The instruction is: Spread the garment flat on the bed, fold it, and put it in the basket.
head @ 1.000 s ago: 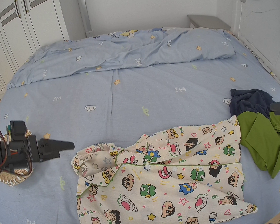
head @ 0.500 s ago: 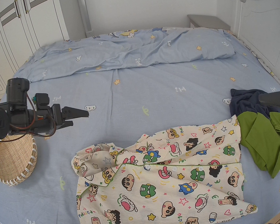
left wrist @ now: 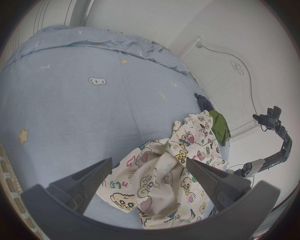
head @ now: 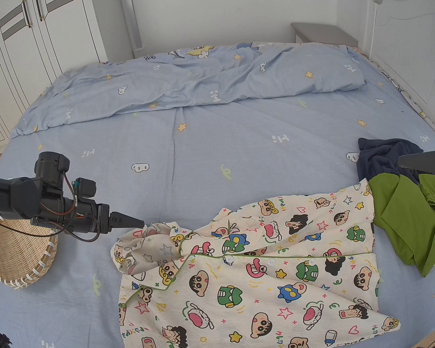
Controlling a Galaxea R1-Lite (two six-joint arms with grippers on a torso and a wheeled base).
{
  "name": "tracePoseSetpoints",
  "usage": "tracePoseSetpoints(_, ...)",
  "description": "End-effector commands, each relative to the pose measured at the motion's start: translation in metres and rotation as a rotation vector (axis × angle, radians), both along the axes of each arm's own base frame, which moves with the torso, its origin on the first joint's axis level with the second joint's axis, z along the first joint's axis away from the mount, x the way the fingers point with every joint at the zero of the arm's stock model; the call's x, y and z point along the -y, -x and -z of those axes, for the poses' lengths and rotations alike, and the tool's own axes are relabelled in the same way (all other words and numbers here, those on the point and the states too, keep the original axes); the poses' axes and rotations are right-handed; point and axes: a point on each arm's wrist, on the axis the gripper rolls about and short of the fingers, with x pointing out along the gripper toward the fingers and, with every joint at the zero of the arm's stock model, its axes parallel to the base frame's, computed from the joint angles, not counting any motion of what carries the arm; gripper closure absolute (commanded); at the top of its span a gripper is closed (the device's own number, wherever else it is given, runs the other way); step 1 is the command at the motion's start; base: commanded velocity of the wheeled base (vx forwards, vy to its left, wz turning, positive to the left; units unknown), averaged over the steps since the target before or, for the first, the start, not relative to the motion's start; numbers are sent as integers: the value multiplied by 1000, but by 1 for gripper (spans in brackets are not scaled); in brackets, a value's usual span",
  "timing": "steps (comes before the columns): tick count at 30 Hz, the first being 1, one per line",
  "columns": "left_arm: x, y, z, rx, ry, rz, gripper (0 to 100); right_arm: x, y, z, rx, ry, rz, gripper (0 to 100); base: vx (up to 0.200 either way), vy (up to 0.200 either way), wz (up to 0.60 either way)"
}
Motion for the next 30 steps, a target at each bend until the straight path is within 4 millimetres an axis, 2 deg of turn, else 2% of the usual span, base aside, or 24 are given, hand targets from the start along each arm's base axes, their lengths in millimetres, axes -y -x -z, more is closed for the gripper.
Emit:
tracePoseSetpoints(1, -1, -10, 20, -48, -6, -6, 0, 0, 1, 0, 1, -1, -2, 0, 0, 0, 0)
tracePoseSetpoints(9, -2, -16, 30, -72, -17, -16, 0, -1, 1, 1, 0, 0, -9, 0, 0, 0, 0)
tracePoseSetpoints(18, -7, -15, 30, -84, -23, -32, 0, -1, 1, 1, -2, 0, -9, 0, 0, 0, 0)
tracePoseSetpoints(27, 13, -18, 39, -105, -16, 26, 0, -1, 1, 1, -2, 0, -9, 0, 0, 0, 0)
tracePoseSetpoints(30, 17, -26, 49, -122, -17, 32, 0, -1, 1, 1, -2, 0, -10, 0, 0, 0, 0)
